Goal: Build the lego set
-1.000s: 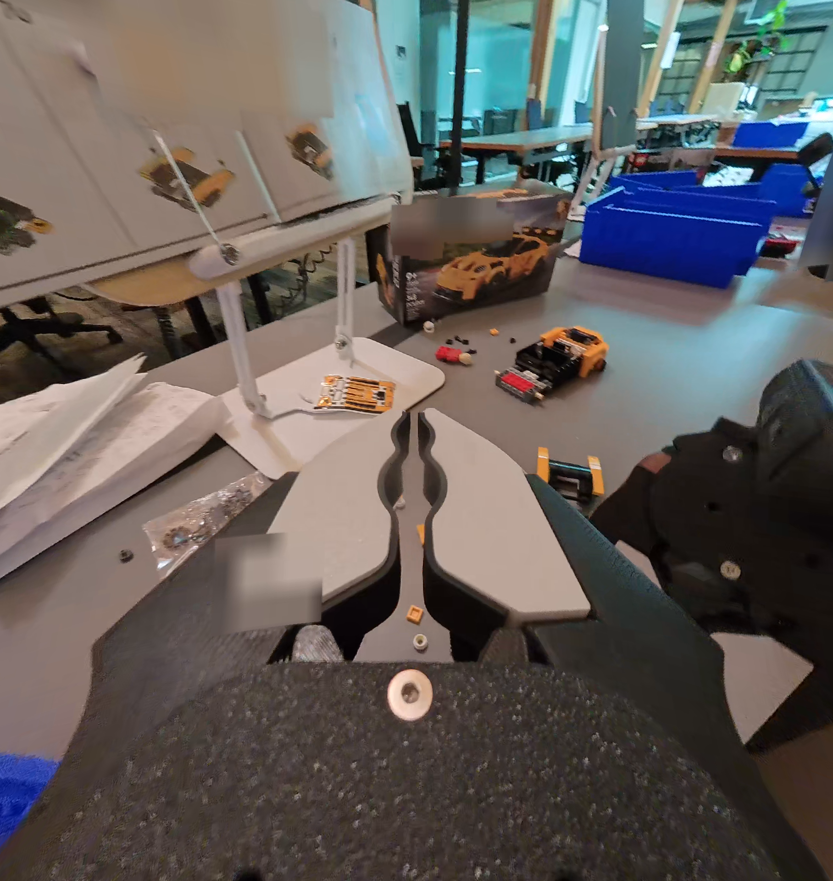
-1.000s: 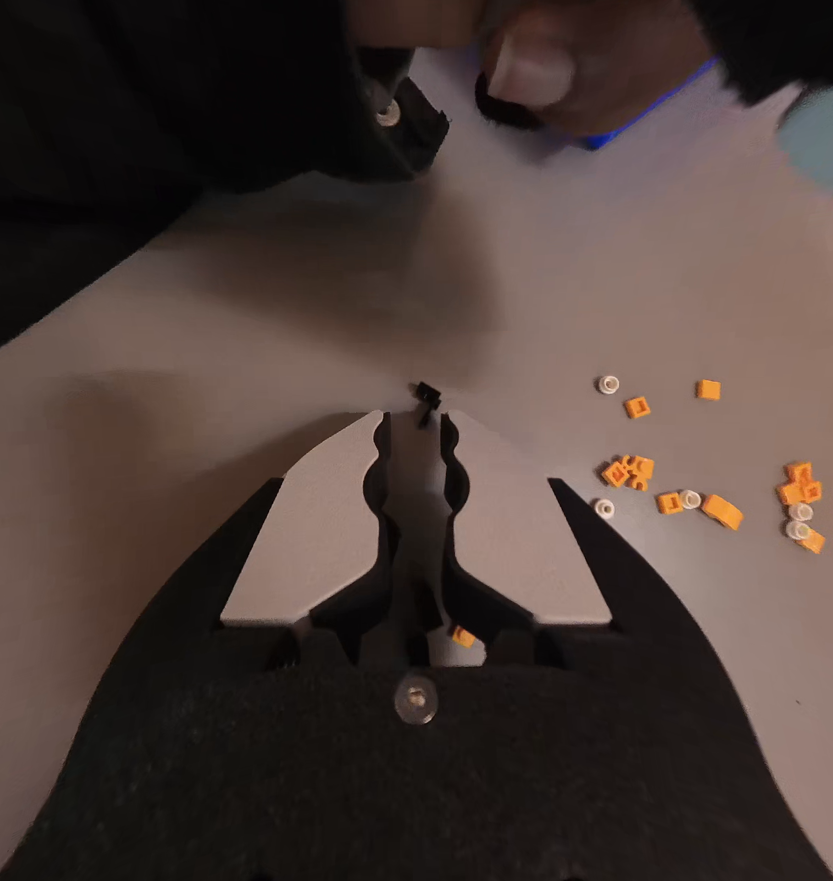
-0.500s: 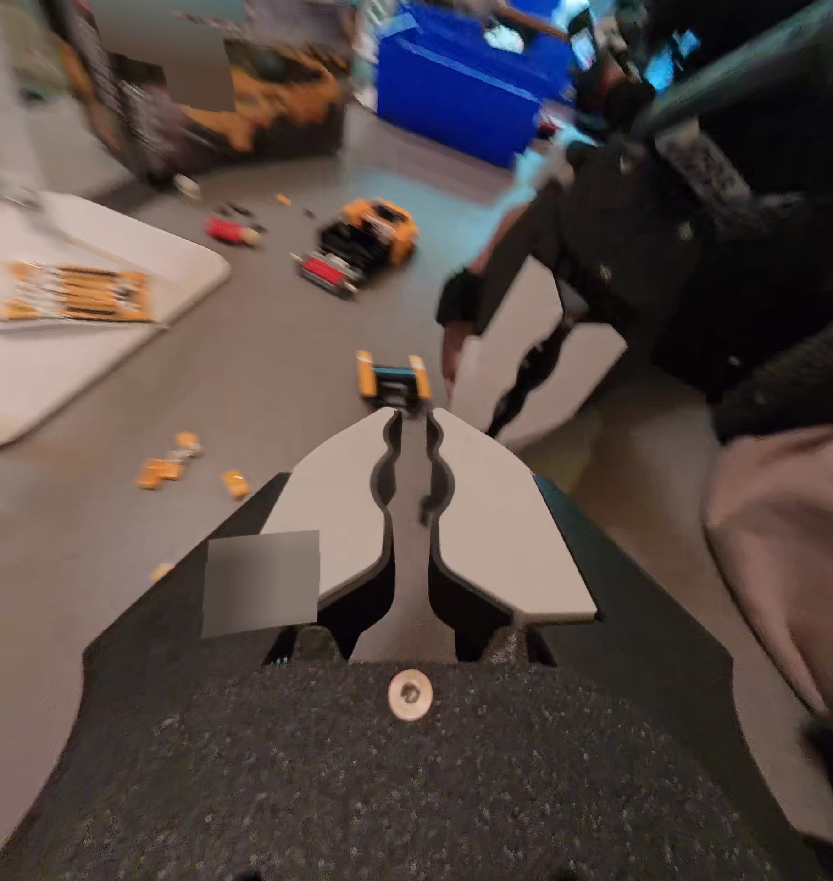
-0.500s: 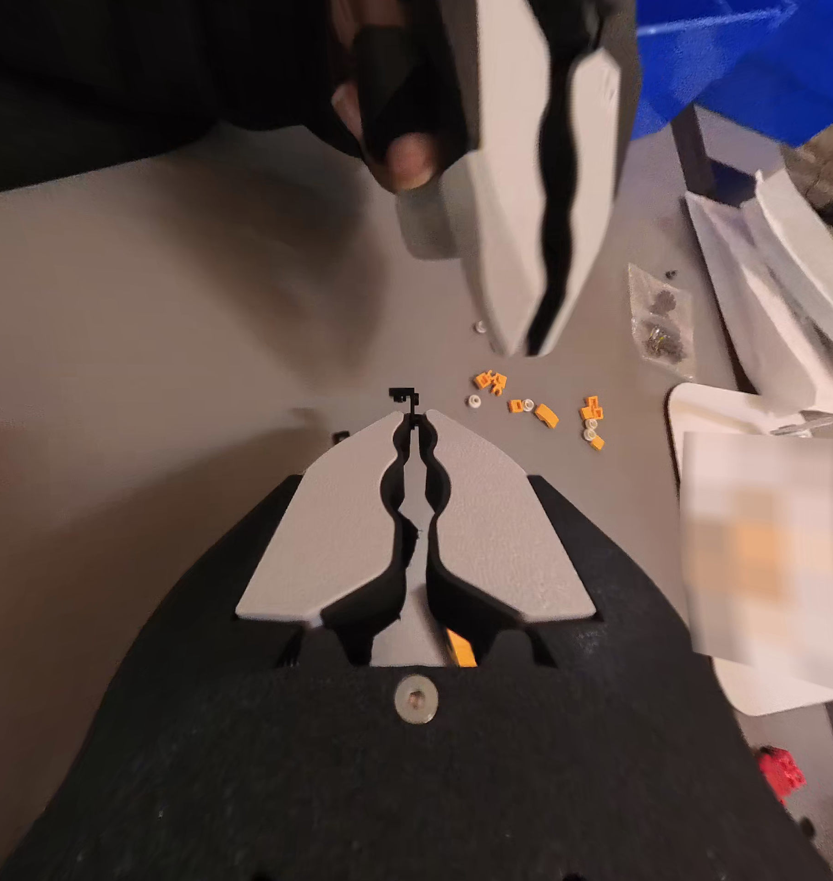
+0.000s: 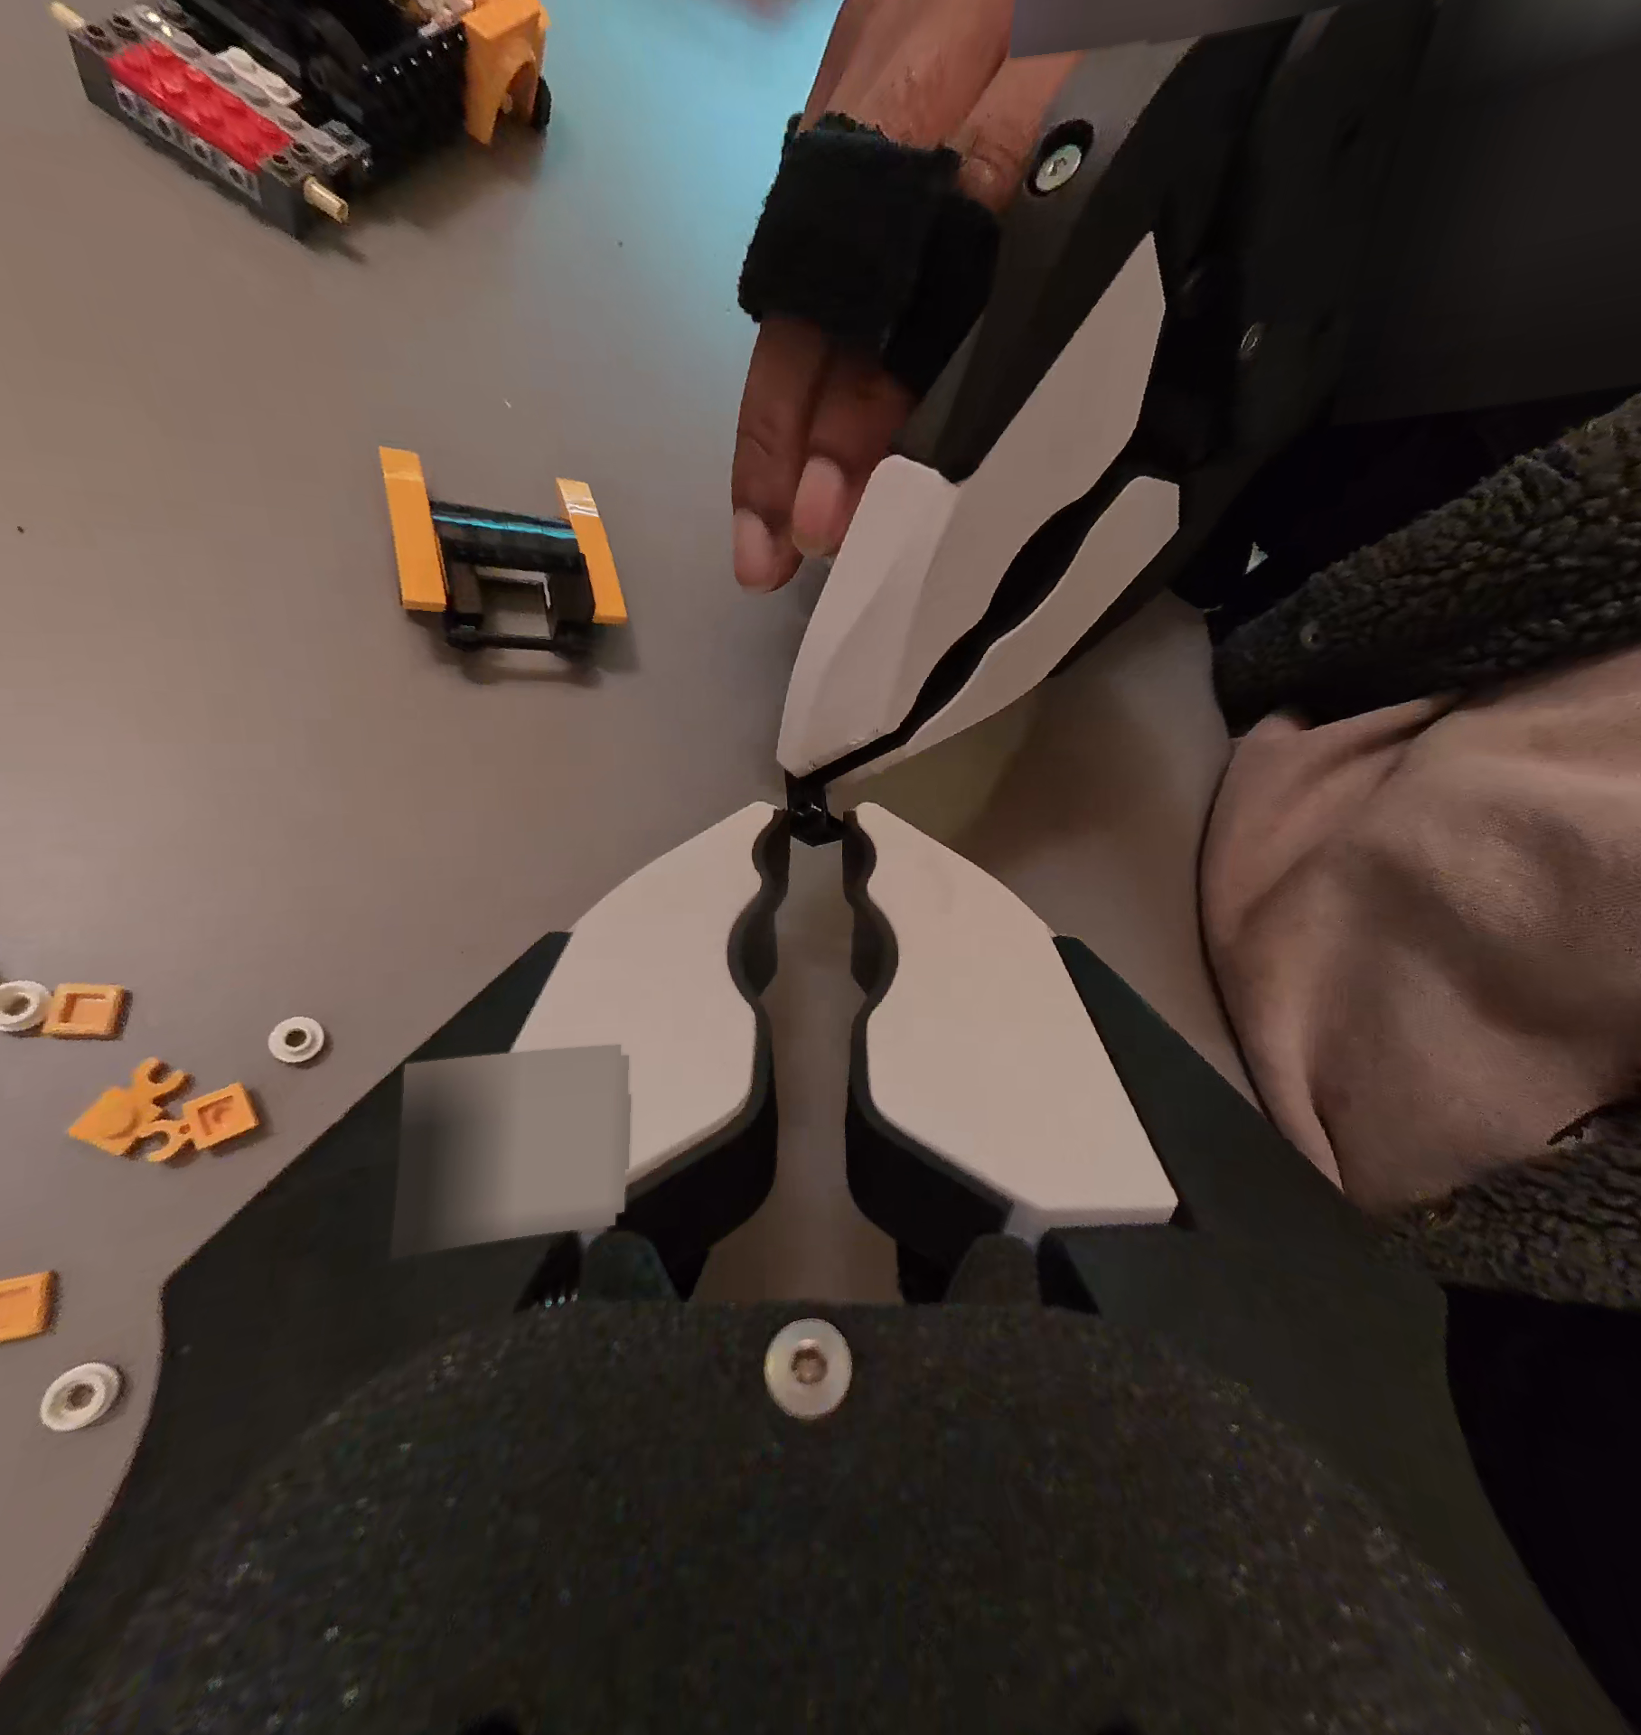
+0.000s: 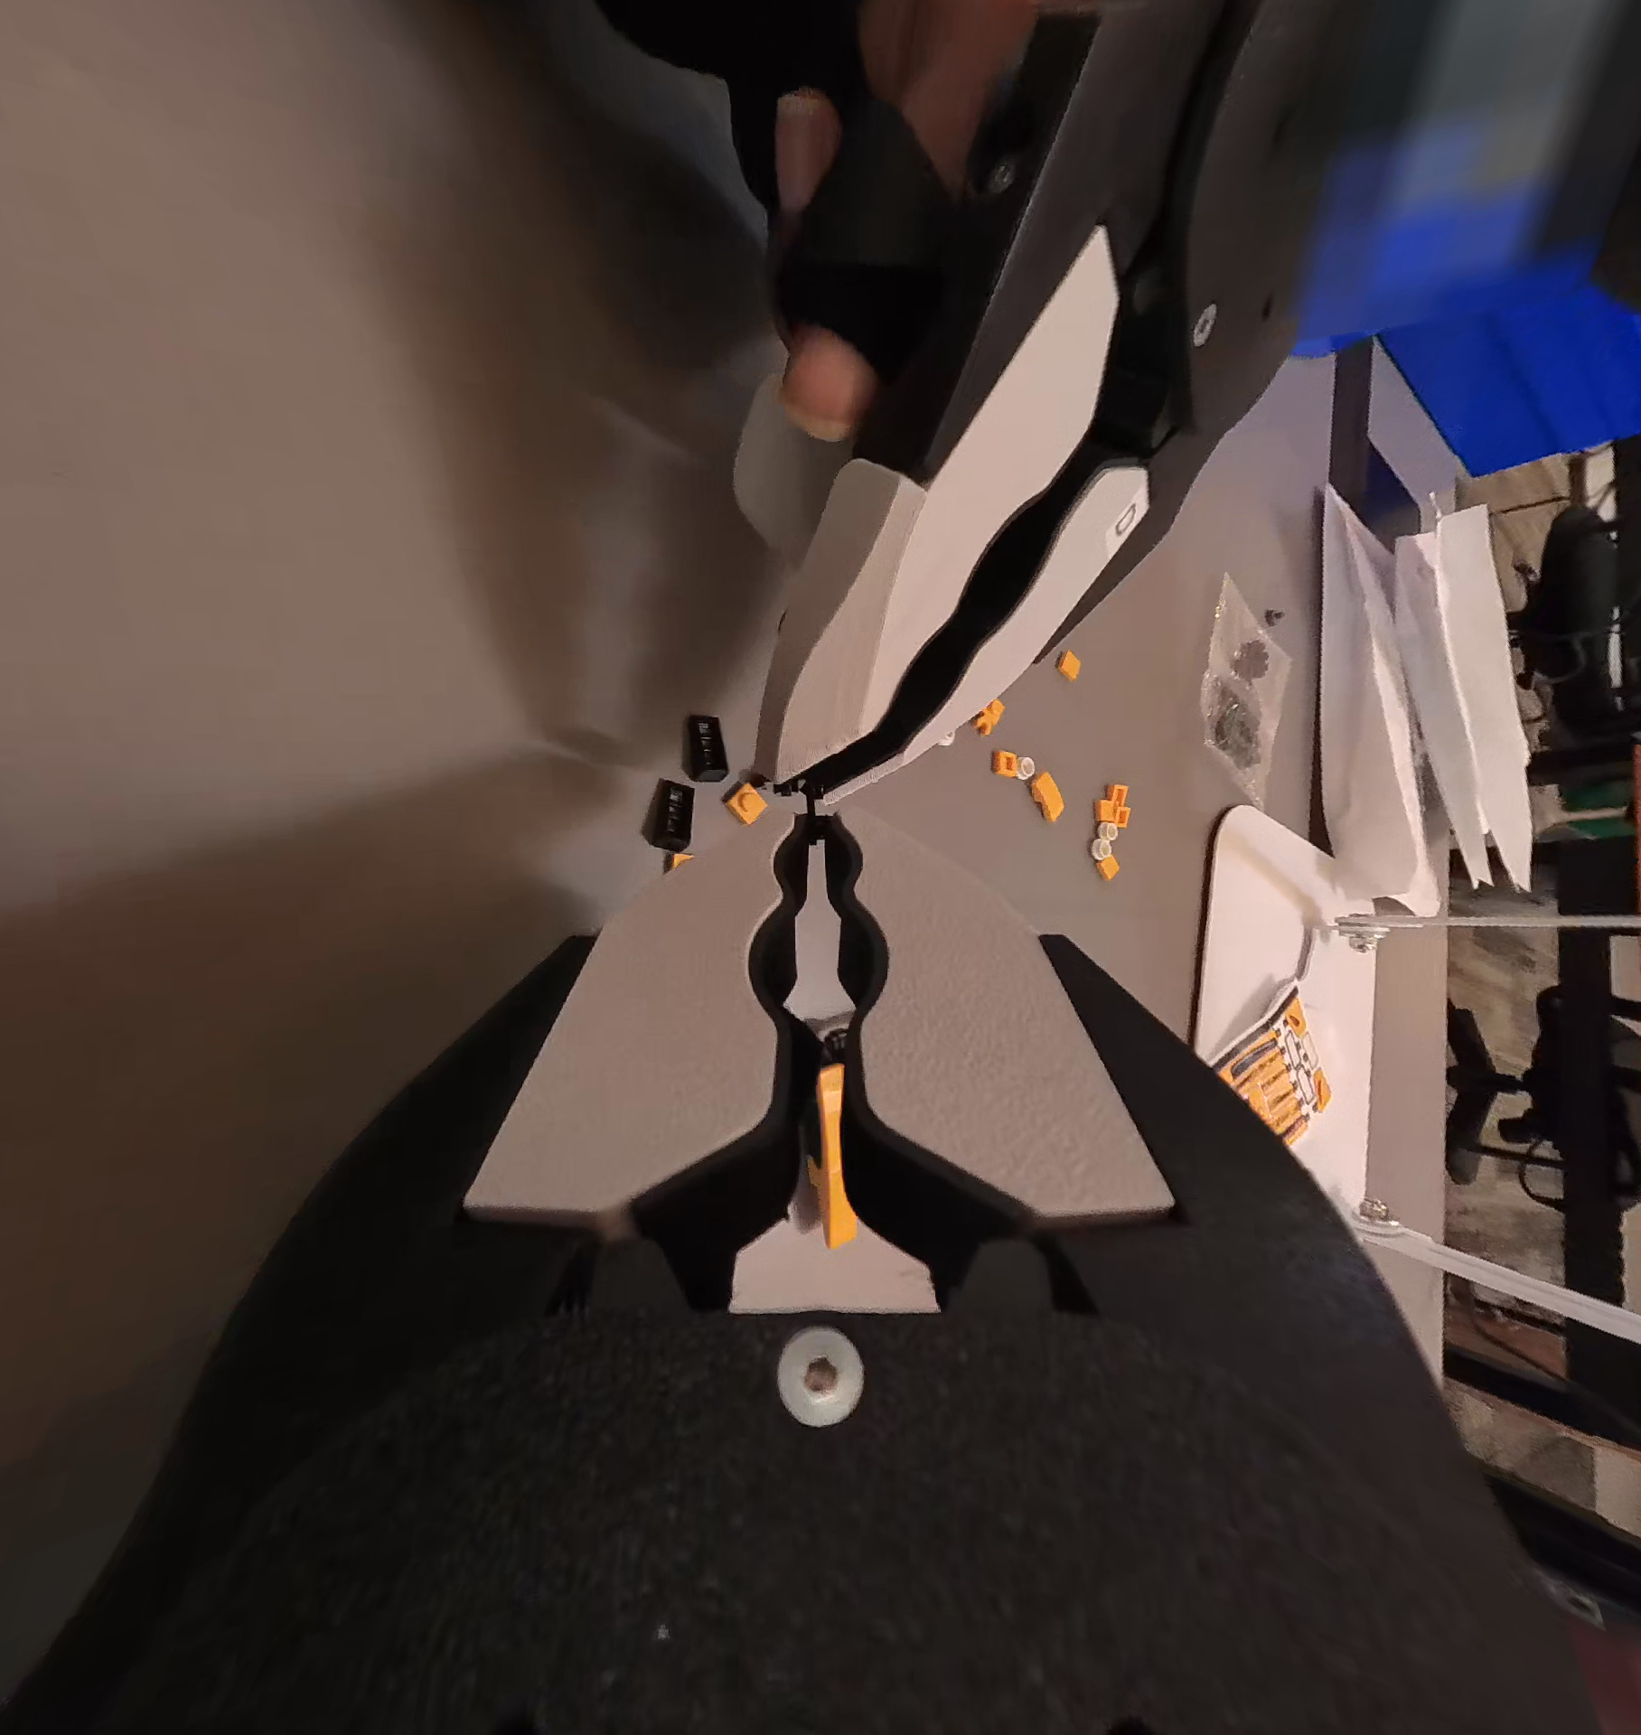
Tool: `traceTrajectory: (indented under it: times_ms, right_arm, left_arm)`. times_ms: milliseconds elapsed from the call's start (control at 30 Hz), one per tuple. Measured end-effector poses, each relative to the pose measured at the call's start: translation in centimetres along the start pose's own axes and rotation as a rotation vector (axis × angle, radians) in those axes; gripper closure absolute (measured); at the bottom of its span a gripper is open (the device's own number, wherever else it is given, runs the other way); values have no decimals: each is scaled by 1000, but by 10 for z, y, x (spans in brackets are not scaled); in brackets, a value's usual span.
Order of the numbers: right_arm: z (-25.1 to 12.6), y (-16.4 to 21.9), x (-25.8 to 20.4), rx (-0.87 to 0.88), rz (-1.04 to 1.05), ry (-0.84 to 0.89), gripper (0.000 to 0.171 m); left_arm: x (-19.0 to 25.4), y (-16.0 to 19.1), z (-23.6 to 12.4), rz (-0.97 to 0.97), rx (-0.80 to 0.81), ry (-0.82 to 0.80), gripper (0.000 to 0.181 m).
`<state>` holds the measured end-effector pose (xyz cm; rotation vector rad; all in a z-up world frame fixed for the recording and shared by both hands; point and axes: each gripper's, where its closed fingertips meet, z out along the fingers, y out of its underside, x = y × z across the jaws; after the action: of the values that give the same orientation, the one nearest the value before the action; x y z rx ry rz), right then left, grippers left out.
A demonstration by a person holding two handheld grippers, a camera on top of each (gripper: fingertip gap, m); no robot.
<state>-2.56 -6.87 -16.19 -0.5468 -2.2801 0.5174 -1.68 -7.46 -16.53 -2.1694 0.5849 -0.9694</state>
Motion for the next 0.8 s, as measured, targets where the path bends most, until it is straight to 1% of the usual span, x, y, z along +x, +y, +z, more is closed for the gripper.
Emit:
traceTrajectory:
  times_ms: [33, 100, 167, 300, 367, 433, 567, 733, 800]
  right_arm:
    - [-1, 0, 3, 10, 17, 12, 168]
    - [-7, -1, 12, 58, 110, 29, 166]
    - [-16, -3, 22, 146, 275, 14, 161]
    - [-37, -12, 36, 381, 613, -72, 155]
    - [-43, -18, 35, 480, 712, -120, 154]
    - [-47, -23, 33, 549, 745, -151, 156]
    - [-55, -31, 33, 621, 757, -185, 157]
    - [-57, -31, 33, 645, 774, -203, 159]
    - [-57, -30, 35, 647, 784, -197, 163]
  left_arm:
    - [-1, -2, -1, 3, 13, -7, 171]
    - [-3, -11, -4, 13, 69, -25, 172]
    - [-2, -22, -9, 74, 144, -46, 173]
    - [7, -47, -19, 230, 309, -91, 173]
    - [17, -57, -22, 291, 388, -79, 173]
    - [21, -61, -20, 331, 417, -92, 173]
    - [27, -66, -22, 365, 459, -79, 173]
    - [30, -65, -21, 387, 459, -75, 173]
    - [30, -65, -21, 390, 455, -74, 173]
